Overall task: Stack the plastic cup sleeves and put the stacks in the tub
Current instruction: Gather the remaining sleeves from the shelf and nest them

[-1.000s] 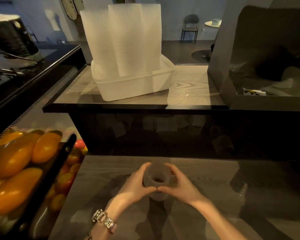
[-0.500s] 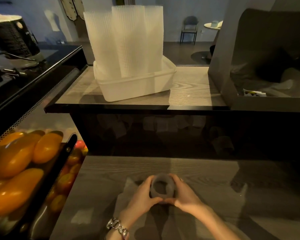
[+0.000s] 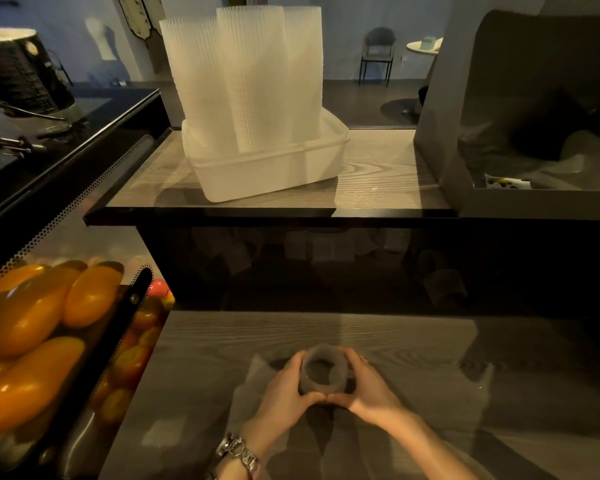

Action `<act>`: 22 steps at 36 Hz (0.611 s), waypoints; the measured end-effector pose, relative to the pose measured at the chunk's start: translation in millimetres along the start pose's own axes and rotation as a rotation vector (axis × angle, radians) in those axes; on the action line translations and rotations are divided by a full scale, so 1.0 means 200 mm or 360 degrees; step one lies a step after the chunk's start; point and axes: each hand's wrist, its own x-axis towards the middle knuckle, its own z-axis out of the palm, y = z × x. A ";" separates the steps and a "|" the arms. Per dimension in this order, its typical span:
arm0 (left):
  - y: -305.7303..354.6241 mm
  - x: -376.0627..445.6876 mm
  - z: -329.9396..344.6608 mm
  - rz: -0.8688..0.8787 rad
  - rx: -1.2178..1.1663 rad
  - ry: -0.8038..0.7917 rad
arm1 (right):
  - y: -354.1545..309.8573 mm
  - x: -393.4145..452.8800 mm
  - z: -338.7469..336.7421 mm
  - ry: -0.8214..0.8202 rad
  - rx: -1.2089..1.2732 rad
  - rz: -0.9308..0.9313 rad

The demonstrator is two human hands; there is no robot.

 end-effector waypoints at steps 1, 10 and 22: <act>0.01 0.00 -0.01 0.0003 0.0020 -0.0021 | 0.00 0.00 0.00 -0.0009 -0.0003 0.0003; 0.18 0.08 -0.13 -0.0001 0.0200 -0.0321 | 0.06 0.04 -0.18 -0.0057 -0.0105 0.0028; 0.72 0.51 0.10 0.0139 -0.0025 -0.0451 | 0.20 0.21 -0.75 0.0920 -0.0304 0.0502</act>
